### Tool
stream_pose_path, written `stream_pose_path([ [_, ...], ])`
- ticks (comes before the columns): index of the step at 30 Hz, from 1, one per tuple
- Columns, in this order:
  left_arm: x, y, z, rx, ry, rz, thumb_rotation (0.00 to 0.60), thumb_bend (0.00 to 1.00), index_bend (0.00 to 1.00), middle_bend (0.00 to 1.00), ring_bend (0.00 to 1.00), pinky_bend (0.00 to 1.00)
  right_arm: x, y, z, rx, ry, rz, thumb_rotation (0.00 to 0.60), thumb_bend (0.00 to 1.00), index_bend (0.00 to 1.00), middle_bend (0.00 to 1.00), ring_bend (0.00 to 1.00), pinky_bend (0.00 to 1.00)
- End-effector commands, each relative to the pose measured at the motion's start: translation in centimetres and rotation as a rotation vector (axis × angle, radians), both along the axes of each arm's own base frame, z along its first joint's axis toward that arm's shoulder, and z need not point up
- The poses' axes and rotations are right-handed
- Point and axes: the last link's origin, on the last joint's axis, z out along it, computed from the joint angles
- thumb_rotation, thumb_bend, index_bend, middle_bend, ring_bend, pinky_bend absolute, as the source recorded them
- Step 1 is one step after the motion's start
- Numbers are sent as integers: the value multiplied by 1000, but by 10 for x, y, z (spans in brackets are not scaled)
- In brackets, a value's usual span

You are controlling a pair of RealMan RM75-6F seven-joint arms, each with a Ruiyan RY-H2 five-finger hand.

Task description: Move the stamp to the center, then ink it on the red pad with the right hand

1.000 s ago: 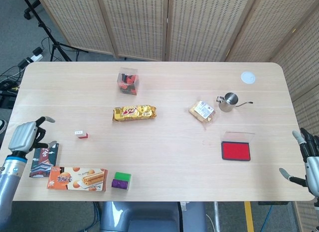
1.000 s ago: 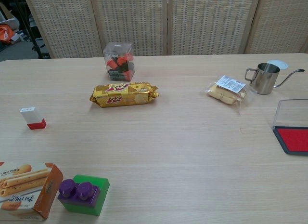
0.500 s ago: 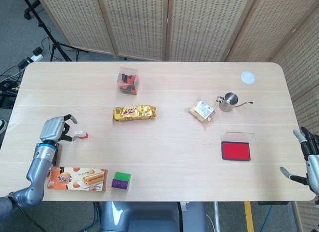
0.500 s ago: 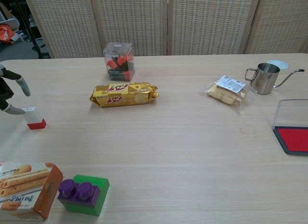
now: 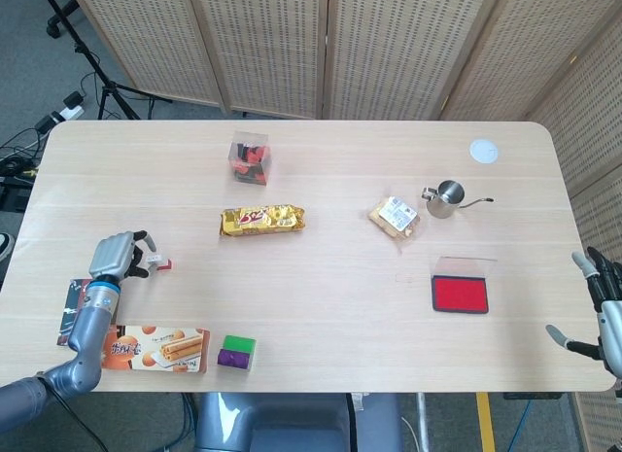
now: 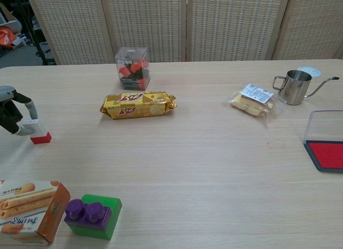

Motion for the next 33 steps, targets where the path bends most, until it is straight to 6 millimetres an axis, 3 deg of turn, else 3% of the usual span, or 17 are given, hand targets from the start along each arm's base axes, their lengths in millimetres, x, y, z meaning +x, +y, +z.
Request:
stream_pose_path([
  [1,0,-1,-1,0,2,-1,600,283,557,1000,1000,917,0,0,0,0,-1,0,600,0,0,0,0,0],
  [5,2,-1,-1,-2,6,-7,600,353,572,1000,1000,917,0,0,0,1,-3,0,600,0,0,0,0,0],
  [11,11,-2,4,-8,0,-32,600,364,578,1000,1000,917,0,0,0,2,-6,0,600,0,0,0,0,0],
  [18,39,0,14,-4,-32,-92,600,362,578,1000,1000,917,-1,0,0,3,-8,-2,600,0,0,0,0,0],
  [22,88,4,14,26,-121,-210,600,357,578,1000,1000,917,-1,-1,0,4,-9,-7,600,0,0,0,0,0],
  [26,128,9,2,18,-186,-302,600,358,578,1000,1000,917,-2,-3,-1,8,-11,-12,600,0,0,0,0,0],
  [33,193,19,-45,-115,-183,-385,600,356,578,1000,1000,917,-5,-6,-1,11,-18,-25,600,0,0,0,0,0],
])
